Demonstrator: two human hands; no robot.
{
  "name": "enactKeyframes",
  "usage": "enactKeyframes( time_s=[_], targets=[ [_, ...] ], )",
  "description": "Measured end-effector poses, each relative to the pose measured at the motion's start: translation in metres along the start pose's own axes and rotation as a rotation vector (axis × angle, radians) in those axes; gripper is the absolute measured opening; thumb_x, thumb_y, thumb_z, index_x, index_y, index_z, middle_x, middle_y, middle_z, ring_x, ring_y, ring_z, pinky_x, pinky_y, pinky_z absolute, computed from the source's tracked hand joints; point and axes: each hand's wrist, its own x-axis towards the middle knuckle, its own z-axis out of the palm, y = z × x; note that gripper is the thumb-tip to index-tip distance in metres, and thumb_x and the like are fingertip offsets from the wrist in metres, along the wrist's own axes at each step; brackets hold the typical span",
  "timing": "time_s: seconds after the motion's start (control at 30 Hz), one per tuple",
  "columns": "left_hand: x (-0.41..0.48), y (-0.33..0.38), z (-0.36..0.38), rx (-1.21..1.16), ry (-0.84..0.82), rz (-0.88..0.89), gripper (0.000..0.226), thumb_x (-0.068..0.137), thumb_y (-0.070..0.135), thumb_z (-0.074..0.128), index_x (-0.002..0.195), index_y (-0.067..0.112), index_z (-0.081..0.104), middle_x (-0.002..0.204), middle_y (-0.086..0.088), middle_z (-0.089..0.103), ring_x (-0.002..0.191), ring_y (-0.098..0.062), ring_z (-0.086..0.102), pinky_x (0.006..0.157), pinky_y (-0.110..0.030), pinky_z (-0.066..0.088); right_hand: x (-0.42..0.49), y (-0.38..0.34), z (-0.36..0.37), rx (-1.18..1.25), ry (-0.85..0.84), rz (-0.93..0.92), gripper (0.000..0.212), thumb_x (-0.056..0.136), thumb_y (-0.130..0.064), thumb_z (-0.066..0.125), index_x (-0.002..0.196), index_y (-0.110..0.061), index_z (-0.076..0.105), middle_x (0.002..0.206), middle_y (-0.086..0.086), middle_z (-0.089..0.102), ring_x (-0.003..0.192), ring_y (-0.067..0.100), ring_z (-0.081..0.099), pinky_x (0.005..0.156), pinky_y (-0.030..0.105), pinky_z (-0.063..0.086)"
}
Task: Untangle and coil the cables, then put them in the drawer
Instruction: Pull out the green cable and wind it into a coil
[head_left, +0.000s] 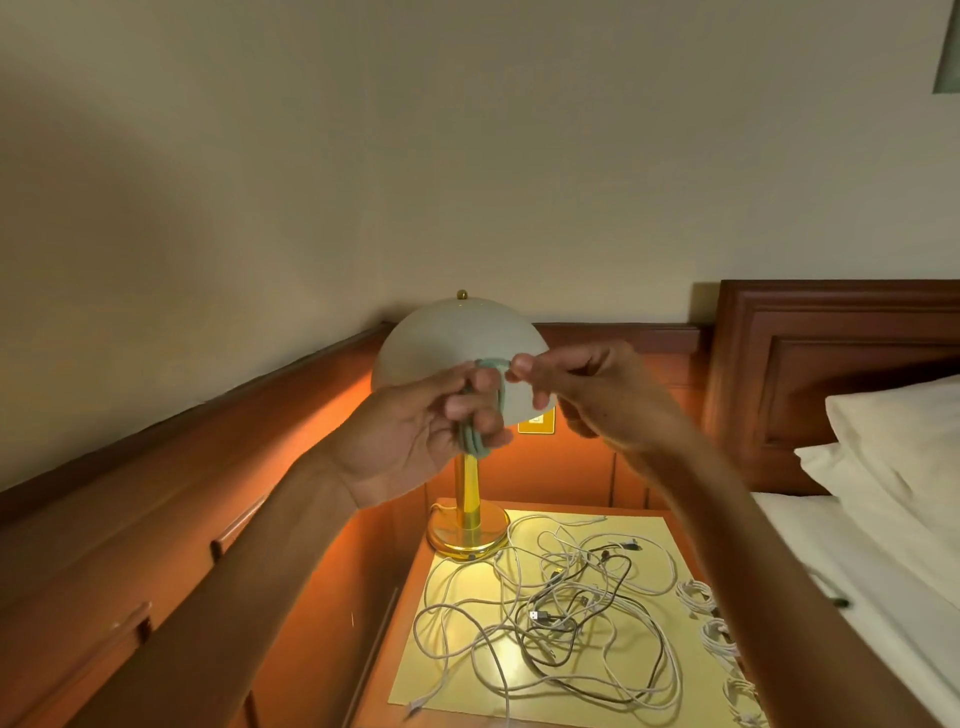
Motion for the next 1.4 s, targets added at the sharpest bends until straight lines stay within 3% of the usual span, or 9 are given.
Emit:
enactKeyframes(
  time_s=[0.3, 0.47, 0.57, 0.7, 0.87, 0.93, 1.1, 1.2, 1.4],
  targets=[
    [0.042, -0.015, 0.012, -0.412, 0.512, 0.43, 0.025, 0.105, 0.014, 0.035, 0.108, -0.001, 0.056, 0.094, -0.013, 0.074, 0.091, -0.021, 0.071, 0.087, -0.036, 0.056, -0.029, 0.03, 0.054, -0.29, 0.129, 0.004, 0.029, 0.101, -0.026, 0.055, 0.085, -0.014, 0.076, 0.054, -0.002, 0.061, 0.043, -0.001, 0.05, 0.049, 0.01, 0.036],
    [0.045, -0.051, -0.011, 0.899, 0.722, 0.532, 0.025, 0.104, 0.019, 0.043, 0.099, 0.014, 0.066, 0.08, 0.019, 0.071, 0.072, -0.005, 0.061, 0.075, -0.015, 0.045, -0.027, 0.032, 0.046, -0.553, 0.026, 0.001, 0.046, 0.098, -0.029, 0.059, 0.052, -0.027, 0.057, 0.051, 0.0, 0.057, 0.047, 0.007, 0.05, 0.051, 0.016, 0.034],
    [0.03, -0.058, -0.031, 1.399, 0.523, 0.398, 0.025, 0.104, 0.022, 0.043, 0.091, 0.019, 0.063, 0.075, 0.019, 0.064, 0.065, -0.009, 0.061, 0.064, -0.03, 0.05, -0.022, 0.03, 0.026, -0.74, -0.01, -0.04, 0.027, 0.092, -0.039, 0.066, 0.066, -0.034, 0.071, 0.051, -0.011, 0.056, 0.049, 0.001, 0.053, 0.054, 0.019, 0.038],
    [0.007, -0.061, -0.037, 1.111, 0.229, 0.117, 0.033, 0.107, 0.027, 0.036, 0.086, 0.01, 0.056, 0.067, 0.004, 0.056, 0.066, -0.021, 0.06, 0.079, -0.053, 0.052, -0.007, 0.022, -0.011, -0.754, -0.14, -0.198, 0.015, 0.084, -0.041, 0.076, 0.082, -0.026, 0.08, 0.062, -0.009, 0.069, 0.058, 0.005, 0.064, 0.062, 0.027, 0.05],
    [0.006, -0.054, -0.019, 0.559, 0.101, 0.051, 0.032, 0.102, 0.034, 0.042, 0.08, 0.012, 0.051, 0.059, 0.008, 0.038, 0.058, -0.017, 0.042, 0.072, -0.034, 0.054, 0.022, 0.035, -0.03, -0.223, -0.263, -0.253, 0.025, 0.078, -0.033, 0.08, 0.09, -0.011, 0.08, 0.077, 0.012, 0.074, 0.064, 0.031, 0.065, 0.061, 0.042, 0.05],
    [0.007, -0.047, -0.013, 0.304, 0.041, 0.072, 0.031, 0.096, 0.04, 0.055, 0.074, 0.018, 0.053, 0.056, 0.009, 0.033, 0.054, -0.011, 0.044, 0.069, -0.029, 0.054, 0.026, 0.047, -0.021, 0.006, -0.197, -0.25, 0.018, 0.08, -0.027, 0.077, 0.089, -0.012, 0.079, 0.07, 0.007, 0.07, 0.051, 0.017, 0.052, 0.051, 0.027, 0.041],
    [0.027, -0.04, 0.012, -0.288, 0.285, 0.31, 0.037, 0.1, 0.026, 0.045, 0.071, 0.013, 0.064, 0.061, 0.006, 0.05, 0.055, -0.007, 0.057, 0.07, -0.024, 0.059, 0.013, 0.077, 0.036, 0.427, 0.106, -0.084, 0.016, 0.093, -0.022, 0.063, 0.096, -0.014, 0.077, 0.054, -0.004, 0.049, 0.044, 0.01, 0.027, 0.044, 0.021, 0.023],
    [0.047, -0.041, 0.004, -0.242, 0.56, 0.462, 0.035, 0.105, 0.02, 0.037, 0.076, 0.012, 0.054, 0.055, 0.005, 0.047, 0.058, -0.008, 0.058, 0.076, -0.028, 0.058, -0.004, 0.086, 0.066, 0.185, 0.268, 0.011, 0.03, 0.098, -0.024, 0.061, 0.07, -0.03, 0.071, 0.052, -0.011, 0.049, 0.044, 0.006, 0.036, 0.046, 0.018, 0.031],
    [0.055, -0.076, -0.03, 0.471, 0.839, 0.473, 0.025, 0.104, 0.023, 0.045, 0.085, 0.013, 0.058, 0.068, 0.006, 0.067, 0.079, -0.013, 0.068, 0.092, -0.034, 0.053, -0.021, 0.087, 0.065, -0.44, 0.163, -0.058, 0.025, 0.098, -0.025, 0.06, 0.085, -0.014, 0.078, 0.068, 0.002, 0.07, 0.066, 0.015, 0.059, 0.063, 0.022, 0.041]
  ],
)
